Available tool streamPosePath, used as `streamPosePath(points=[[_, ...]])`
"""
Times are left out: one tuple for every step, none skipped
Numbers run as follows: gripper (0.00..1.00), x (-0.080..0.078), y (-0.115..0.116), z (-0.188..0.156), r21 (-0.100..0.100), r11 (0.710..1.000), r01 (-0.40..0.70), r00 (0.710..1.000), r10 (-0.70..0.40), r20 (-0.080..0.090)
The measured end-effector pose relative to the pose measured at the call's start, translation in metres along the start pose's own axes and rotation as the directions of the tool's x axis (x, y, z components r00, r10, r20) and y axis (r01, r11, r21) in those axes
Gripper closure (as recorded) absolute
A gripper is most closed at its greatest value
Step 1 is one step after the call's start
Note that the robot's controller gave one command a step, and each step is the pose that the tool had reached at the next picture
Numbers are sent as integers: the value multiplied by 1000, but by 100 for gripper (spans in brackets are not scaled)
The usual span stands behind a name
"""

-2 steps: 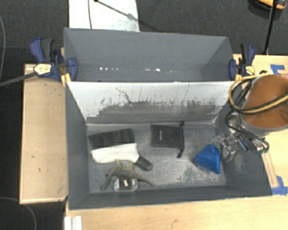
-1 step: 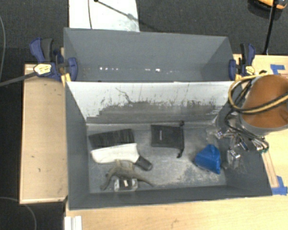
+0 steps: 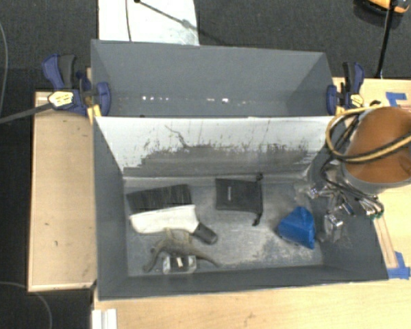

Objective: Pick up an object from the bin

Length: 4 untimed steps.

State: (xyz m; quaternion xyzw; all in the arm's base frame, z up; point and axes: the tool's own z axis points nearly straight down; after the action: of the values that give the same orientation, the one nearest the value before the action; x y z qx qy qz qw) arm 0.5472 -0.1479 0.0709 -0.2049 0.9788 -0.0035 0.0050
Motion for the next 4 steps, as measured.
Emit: streamPosePath(points=[[0,-10,16,0,2,997,74,997,-74,-4],[0,-11,58,0,0,981,196,981,-196,2],[100,-16,54,0,3,948,319,948,-319,1],[100,-16,54,0,3,948,319,948,-319,1]])
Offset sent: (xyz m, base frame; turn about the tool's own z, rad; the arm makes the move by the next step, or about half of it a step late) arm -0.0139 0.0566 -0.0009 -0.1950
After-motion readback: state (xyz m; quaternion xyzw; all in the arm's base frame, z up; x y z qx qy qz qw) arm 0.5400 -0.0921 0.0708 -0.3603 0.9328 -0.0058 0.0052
